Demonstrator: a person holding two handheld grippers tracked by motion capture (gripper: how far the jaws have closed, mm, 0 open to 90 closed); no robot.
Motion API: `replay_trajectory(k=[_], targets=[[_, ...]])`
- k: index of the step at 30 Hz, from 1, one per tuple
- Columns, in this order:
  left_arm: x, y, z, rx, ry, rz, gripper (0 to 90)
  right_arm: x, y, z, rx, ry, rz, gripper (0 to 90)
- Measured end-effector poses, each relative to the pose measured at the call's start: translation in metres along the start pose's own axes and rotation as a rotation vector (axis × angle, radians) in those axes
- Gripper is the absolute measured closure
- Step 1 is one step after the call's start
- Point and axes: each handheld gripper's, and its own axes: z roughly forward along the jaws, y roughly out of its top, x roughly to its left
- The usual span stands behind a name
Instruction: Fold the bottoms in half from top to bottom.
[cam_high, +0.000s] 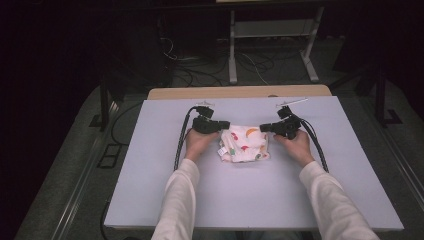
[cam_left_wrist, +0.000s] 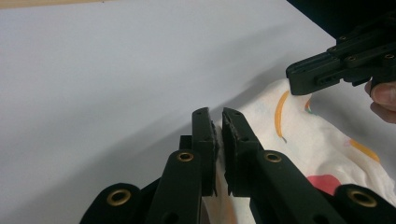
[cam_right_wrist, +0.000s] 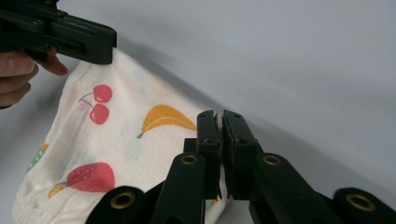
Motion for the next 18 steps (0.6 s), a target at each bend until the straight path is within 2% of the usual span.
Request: replay_trajectory(k=[6, 12, 14, 15, 17, 18], targets=[[0.0061, -0.0029, 0.0031, -0.008, -0.009, -0.014, 83.0, -0.0046, -0.0023, 0.0056, -0.013, 0.002, 0.035, 85.0], [0.0082, -0.0039, 0.0025, -0.011, 0.002, -0.019, 80.9, -0.0051, -0.0027, 0.007, -0.028, 0.031, 0.062, 83.7], [0.0083, -0.0038, 0.0008, -0.016, -0.01, -0.026, 75.9, -0.004, -0.0027, 0.006, -0.033, 0.038, 0.064, 78.5], [0.0077, -0.004, -0.0002, -0.025, -0.021, -0.034, 69.9, -0.0034, -0.0026, 0.0051, -0.037, 0.047, 0.053, 74.8], [0.0055, -0.0039, -0.0028, -0.033, -0.004, -0.024, 58.4, -0.0002, -0.0028, 0.002, -0.047, 0.023, 0.022, 65.6], [0.0046, -0.004, -0.0043, -0.039, 0.004, -0.019, 53.5, 0.0004, -0.0027, 0.0005, -0.052, 0.03, 0.015, 62.1]])
